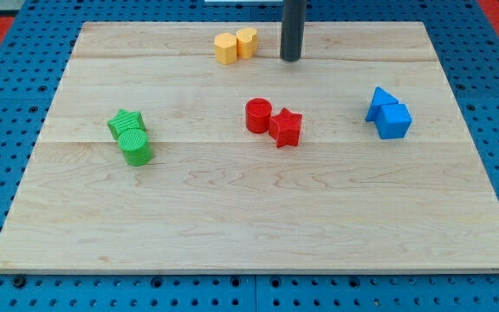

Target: Move the yellow heart to the top left side of the board

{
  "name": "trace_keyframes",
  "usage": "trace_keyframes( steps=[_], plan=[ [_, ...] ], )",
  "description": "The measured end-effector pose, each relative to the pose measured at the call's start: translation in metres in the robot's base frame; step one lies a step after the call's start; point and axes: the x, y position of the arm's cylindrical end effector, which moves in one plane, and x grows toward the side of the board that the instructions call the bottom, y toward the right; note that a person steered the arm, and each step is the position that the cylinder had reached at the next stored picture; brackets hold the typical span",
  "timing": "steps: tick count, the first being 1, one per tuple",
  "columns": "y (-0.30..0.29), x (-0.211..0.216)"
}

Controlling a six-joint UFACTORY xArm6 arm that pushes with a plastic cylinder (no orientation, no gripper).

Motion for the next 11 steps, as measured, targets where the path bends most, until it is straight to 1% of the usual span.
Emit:
trace_keyframes(
  steps=[1,2,3,4,5,6,8,9,10,11],
  plan=[
    [-0.045,-0.016],
    [-0.127,0.021],
    [-0.105,0.022],
    [-0.119,0.031],
    [-0.166,0.032],
    [-0.175,0.039],
    [-0.238,0.037],
    [-0.224,0.061],
    [-0.250,0.057],
    [-0.253,0.044]
  ],
)
